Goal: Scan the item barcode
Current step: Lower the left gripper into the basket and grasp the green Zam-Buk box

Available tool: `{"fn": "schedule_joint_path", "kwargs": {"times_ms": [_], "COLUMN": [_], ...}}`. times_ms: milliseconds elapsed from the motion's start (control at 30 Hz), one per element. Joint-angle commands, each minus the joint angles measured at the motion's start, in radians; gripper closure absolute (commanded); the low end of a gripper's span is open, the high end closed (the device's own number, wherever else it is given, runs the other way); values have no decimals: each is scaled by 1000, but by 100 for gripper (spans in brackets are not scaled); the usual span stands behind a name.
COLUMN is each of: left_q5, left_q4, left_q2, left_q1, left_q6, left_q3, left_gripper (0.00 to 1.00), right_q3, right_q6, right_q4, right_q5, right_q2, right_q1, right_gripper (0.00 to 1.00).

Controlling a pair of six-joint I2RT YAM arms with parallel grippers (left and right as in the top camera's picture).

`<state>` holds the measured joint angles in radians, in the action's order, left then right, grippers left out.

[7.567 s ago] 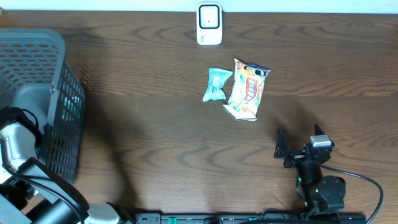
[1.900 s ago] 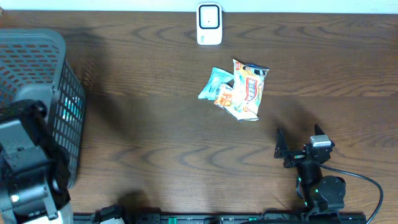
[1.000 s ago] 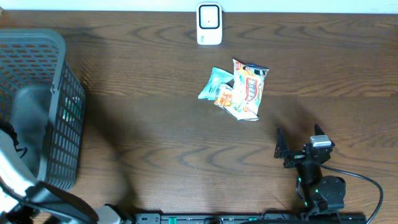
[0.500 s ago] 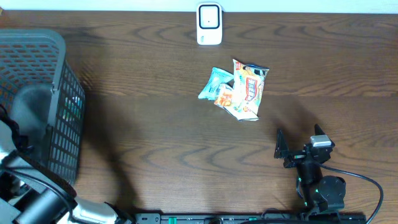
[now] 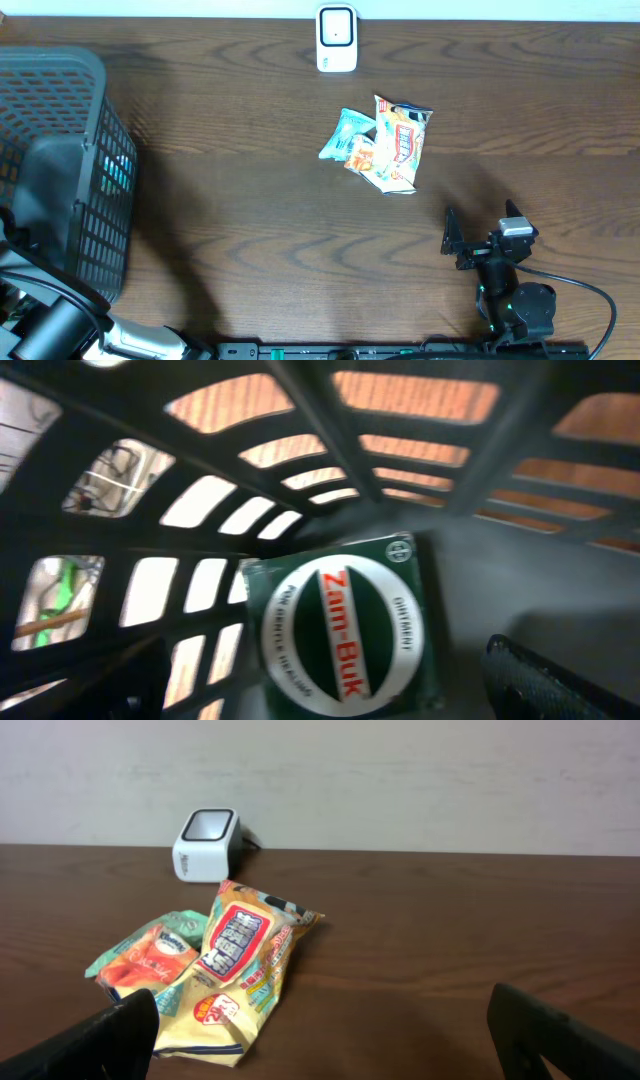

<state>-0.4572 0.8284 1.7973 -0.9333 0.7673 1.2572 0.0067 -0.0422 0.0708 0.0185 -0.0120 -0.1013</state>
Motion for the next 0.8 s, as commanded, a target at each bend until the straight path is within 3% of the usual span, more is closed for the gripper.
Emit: {"fn": "schedule_joint_path", "kwargs": {"times_ms": [0,367,500,767], "left_q5": [43,46,46,46], "left_q4": [-41,-109,-109,-122], "left_q2": [13,13,13,13], "left_q1": [-8,-8,-8,-8], "left_q6": [16,16,16,16], "left_q3": [-21,-64,-67,-97], "left_gripper": [2,3,10,11], "right_q3": [-1,-1,-1,-1], "right_q6": [-13,-13,-13,-13], "right_q4": [5,5,5,5], "right_q5": [-1,-1,-1,-1], "right_q2": [6,6,6,6], "right_q1": [-7,-7,-7,-7], "right_gripper": [1,1,1,1]}}
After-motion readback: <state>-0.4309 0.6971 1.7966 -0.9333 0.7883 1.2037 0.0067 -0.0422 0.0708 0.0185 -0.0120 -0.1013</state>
